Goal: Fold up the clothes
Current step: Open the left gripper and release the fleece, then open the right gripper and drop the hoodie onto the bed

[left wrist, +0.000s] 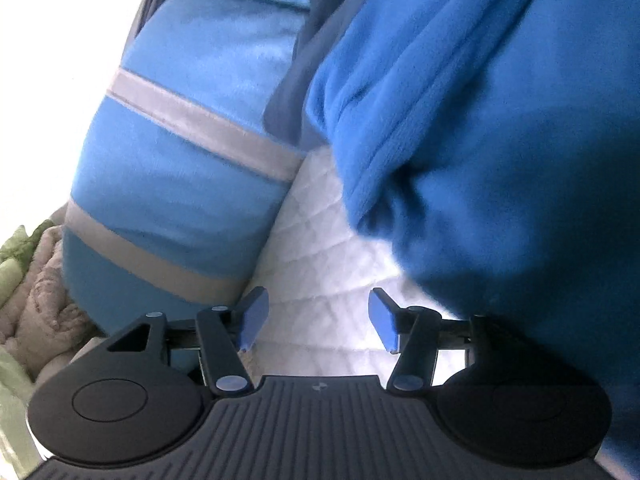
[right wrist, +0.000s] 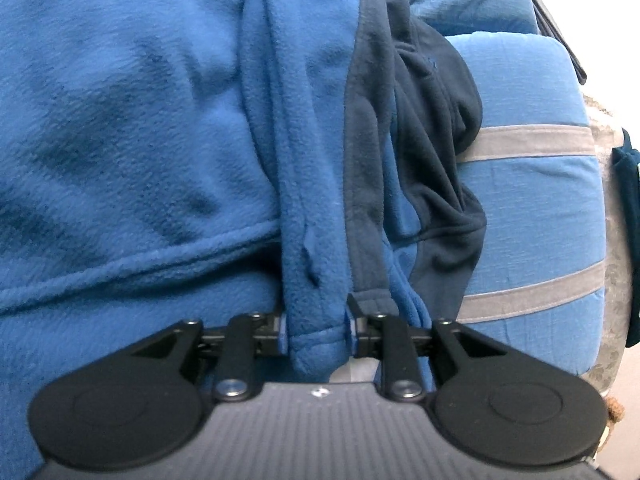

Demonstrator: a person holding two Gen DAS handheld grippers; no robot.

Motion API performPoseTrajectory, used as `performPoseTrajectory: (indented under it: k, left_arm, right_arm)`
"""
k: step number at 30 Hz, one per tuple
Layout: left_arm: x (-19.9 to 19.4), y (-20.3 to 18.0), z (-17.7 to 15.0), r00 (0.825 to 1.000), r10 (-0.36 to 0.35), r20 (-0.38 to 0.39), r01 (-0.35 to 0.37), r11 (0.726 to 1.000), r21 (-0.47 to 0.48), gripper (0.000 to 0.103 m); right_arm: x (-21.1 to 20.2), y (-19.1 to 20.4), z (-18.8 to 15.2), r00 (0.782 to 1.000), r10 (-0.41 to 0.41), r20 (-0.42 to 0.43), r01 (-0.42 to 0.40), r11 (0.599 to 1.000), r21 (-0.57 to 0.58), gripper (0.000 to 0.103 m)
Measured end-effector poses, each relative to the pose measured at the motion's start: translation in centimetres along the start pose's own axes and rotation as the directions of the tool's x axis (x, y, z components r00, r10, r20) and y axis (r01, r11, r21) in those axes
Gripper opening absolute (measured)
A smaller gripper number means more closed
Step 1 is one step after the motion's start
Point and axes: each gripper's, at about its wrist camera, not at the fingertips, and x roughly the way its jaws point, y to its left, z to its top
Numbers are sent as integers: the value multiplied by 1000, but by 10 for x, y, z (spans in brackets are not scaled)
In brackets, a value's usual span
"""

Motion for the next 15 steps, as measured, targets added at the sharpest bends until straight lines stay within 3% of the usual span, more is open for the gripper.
performPoseTrajectory:
  k: [4, 6, 12, 15]
  left_arm:
    - [-8, 13, 10, 998, 12, 66, -8, 998, -67, 56]
    - [-11, 18, 13, 996, 9, 86, 1, 993, -115, 63]
    - [3, 8, 14, 995, -68, 76, 77, 989, -124, 63]
    - [8, 13, 10, 990, -110, 85, 126, 969, -215, 63]
  right_arm:
    - [1, 0, 1, 1000, 0, -3, 0, 1000, -2, 43]
    - [0, 0, 1, 1000, 2, -5, -2, 1000, 1, 43]
    - [-1, 2, 2, 1000, 2, -7, -2, 1000, 4, 44]
    - [0, 3, 1, 1000, 0, -6, 0, 1000, 7, 44]
